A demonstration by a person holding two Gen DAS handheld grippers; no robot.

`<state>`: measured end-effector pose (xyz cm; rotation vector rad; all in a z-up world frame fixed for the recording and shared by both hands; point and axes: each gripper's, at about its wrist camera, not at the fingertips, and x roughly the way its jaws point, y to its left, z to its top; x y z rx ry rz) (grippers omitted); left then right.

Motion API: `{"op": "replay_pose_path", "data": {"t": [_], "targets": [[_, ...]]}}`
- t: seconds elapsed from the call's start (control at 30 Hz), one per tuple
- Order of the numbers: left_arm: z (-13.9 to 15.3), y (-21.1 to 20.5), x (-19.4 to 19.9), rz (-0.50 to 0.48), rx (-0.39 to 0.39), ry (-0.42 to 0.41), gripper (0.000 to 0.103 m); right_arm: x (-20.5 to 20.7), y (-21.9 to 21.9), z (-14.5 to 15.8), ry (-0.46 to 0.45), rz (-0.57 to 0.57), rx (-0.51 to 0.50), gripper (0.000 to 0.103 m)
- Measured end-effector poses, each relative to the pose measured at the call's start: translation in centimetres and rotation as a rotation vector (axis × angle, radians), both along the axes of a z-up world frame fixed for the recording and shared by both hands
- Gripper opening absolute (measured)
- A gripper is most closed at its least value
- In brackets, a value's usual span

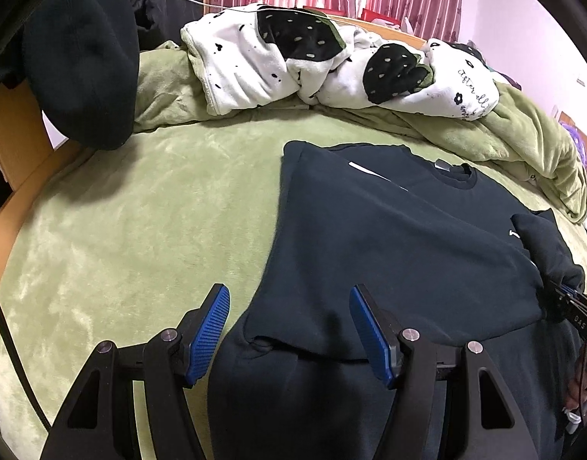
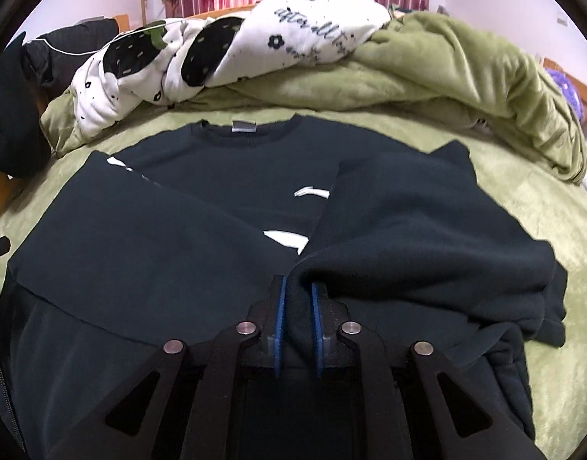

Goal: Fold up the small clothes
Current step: 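Fold the held sleeve across the body with the right gripper and open, then close the right gripper on the ribbed cuff of the folded sleeve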

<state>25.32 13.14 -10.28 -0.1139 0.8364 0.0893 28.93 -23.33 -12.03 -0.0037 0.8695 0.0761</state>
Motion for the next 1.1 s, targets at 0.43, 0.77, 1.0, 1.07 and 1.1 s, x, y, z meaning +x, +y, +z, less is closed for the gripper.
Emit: {"op": "replay_pose_path", "data": {"t": [0.43,0.77,1.0,1.07,1.1], "targets": [[0.3,-2.1,0.7,0.009,-0.02,0.005,0.063,-5.2,-11.2,6.1,-0.13,-0.098,-0.024,0.057],[-0.8,-3.5,1.9,0.017,0.016,0.012,0.063,-3.7,-23.0,1.2,-0.002,-0.341,0.042,0.057],[-1.6,-3.1,2.4,0.03,0.027,0.023,0.063,-2.2,-24.5,-2.7,0.055,-0.362,0.096,0.061],[-1.7,-3.0,2.5,0.036,0.028,0.025,0.063,-1.9,-24.7,-2.9,0.051,-0.367,0.112,0.062],[-1.8,-3.0,2.6,0.039,0.031,0.028,0.063,-1.7,-24.8,-3.1,0.054,-0.369,0.118,0.062]]}}
